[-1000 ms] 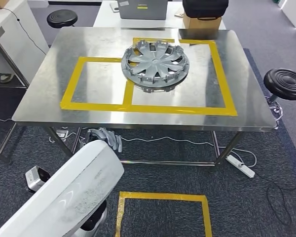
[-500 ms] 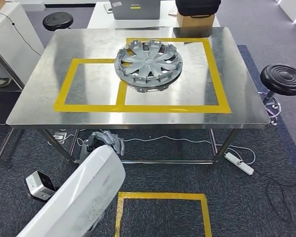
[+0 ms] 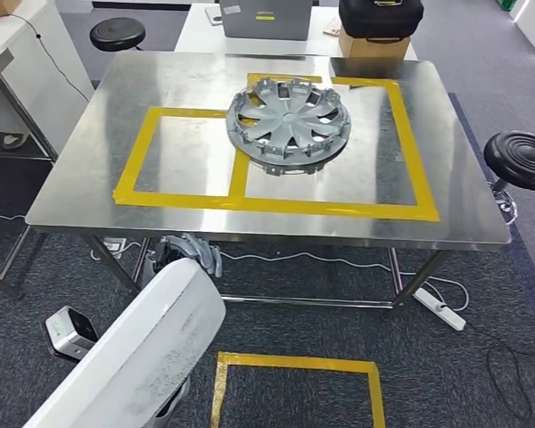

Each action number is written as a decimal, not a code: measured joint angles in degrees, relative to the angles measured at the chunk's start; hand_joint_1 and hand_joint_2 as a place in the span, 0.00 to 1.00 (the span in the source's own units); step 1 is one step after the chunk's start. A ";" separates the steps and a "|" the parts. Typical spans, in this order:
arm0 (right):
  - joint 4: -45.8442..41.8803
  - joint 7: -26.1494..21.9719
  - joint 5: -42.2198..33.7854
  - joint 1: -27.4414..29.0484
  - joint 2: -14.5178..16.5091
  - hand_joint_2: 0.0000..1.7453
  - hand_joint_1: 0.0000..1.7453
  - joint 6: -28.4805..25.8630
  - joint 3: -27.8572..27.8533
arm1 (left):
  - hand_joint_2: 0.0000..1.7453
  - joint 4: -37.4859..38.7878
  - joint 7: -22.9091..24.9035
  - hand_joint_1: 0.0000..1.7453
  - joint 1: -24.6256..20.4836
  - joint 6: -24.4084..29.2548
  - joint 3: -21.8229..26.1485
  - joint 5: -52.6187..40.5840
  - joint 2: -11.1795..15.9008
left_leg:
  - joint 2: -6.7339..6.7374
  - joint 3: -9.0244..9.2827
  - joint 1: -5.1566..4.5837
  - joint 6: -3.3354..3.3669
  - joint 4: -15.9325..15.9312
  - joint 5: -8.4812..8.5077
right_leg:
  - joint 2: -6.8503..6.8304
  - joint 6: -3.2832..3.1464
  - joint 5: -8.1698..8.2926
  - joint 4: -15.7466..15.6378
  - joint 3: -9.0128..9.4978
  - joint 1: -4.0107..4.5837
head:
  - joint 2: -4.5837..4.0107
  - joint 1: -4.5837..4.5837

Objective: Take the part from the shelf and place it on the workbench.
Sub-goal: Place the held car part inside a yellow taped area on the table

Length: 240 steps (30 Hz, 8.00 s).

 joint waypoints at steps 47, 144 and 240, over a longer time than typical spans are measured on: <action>0.07 -0.72 -0.04 -0.07 -0.02 1.00 0.00 0.22 0.00 | 1.00 0.11 -0.08 0.89 0.48 -2.51 0.48 3.84 -0.01 | 0.24 -5.46 0.23 -2.09 4.07 1.17 | 0.82 -2.05 0.13 -1.88 1.67 -0.24 | 0.00 -0.26; 0.07 -0.70 0.68 -0.05 0.20 1.00 0.00 0.40 -0.01 | 1.00 4.66 4.54 0.89 -1.55 7.76 0.14 3.24 -0.02 | 0.12 -4.79 0.10 -1.41 1.60 2.57 | 0.59 -0.91 -1.74 -2.53 3.79 0.18 | 0.00 -0.52; 0.09 -1.86 1.94 -1.83 0.13 0.00 0.00 2.24 7.23 | 1.00 75.23 37.51 0.00 -46.36 36.74 4.35 -64.13 9.46 | 0.15 -5.67 0.75 -0.80 1.31 3.94 | 0.32 -0.13 -4.08 4.81 -1.42 0.05 | 0.00 0.71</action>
